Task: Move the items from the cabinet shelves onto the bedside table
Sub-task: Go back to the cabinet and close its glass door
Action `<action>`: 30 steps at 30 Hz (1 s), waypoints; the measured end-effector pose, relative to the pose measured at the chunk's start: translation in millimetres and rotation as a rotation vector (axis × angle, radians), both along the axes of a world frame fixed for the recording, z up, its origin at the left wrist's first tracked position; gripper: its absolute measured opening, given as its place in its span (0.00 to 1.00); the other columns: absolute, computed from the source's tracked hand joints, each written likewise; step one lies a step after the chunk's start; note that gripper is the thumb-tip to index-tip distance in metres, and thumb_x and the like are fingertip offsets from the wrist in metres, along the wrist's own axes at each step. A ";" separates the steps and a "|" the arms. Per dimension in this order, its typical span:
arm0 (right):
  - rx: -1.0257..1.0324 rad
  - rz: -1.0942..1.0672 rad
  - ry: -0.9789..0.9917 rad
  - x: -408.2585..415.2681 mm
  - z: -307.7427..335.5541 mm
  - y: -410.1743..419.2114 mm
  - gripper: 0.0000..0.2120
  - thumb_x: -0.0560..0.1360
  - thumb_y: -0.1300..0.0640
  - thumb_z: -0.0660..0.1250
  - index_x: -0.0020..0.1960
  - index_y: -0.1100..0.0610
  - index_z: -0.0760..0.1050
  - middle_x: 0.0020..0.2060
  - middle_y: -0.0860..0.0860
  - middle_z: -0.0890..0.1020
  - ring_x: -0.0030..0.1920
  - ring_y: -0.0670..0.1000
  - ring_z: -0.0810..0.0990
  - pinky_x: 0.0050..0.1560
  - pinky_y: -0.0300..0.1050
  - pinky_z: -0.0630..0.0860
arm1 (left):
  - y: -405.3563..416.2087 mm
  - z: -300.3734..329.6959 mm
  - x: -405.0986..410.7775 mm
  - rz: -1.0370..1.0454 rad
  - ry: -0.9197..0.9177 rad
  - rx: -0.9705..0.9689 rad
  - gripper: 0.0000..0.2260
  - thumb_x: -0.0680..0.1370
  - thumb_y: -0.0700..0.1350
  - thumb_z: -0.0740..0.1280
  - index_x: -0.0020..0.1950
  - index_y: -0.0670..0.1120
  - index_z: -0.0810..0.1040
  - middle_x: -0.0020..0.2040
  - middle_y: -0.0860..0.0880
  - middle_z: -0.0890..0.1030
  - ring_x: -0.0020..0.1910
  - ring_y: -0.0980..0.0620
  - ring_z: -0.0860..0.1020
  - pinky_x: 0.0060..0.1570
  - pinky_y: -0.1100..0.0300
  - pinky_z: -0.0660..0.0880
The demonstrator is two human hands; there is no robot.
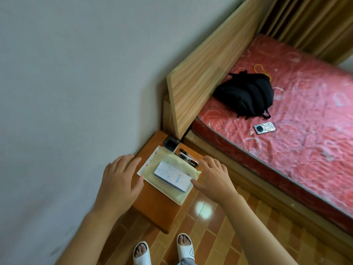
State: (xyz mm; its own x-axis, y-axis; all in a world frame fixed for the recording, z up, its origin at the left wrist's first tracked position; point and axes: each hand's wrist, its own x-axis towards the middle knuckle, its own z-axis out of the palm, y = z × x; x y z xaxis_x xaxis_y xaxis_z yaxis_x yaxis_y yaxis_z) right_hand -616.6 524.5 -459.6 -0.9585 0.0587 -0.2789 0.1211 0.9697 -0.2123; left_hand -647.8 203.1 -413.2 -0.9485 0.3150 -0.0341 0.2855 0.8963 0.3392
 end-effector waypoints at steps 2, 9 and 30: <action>-0.024 -0.004 0.001 11.4 42.0 6.4 0.39 0.74 0.27 0.58 0.80 0.42 0.58 0.80 0.47 0.61 0.80 0.55 0.58 0.79 0.61 0.58 | 9.3 31.8 5.5 -0.005 -0.009 0.020 0.25 0.80 0.60 0.58 0.75 0.52 0.71 0.73 0.50 0.72 0.73 0.49 0.68 0.70 0.46 0.72; -0.091 -0.118 0.100 55.7 153.0 35.6 0.39 0.75 0.28 0.57 0.82 0.44 0.58 0.82 0.46 0.58 0.82 0.54 0.53 0.81 0.61 0.55 | 59.1 121.4 16.2 -0.091 0.036 0.121 0.27 0.79 0.61 0.58 0.76 0.53 0.70 0.73 0.53 0.71 0.73 0.52 0.67 0.71 0.51 0.68; 0.131 -0.830 0.377 286.7 292.2 4.9 0.36 0.77 0.30 0.59 0.80 0.46 0.61 0.82 0.49 0.59 0.82 0.54 0.55 0.80 0.60 0.56 | 132.8 265.4 61.5 -0.749 0.209 0.281 0.28 0.76 0.60 0.61 0.72 0.48 0.75 0.70 0.49 0.75 0.71 0.48 0.69 0.70 0.44 0.69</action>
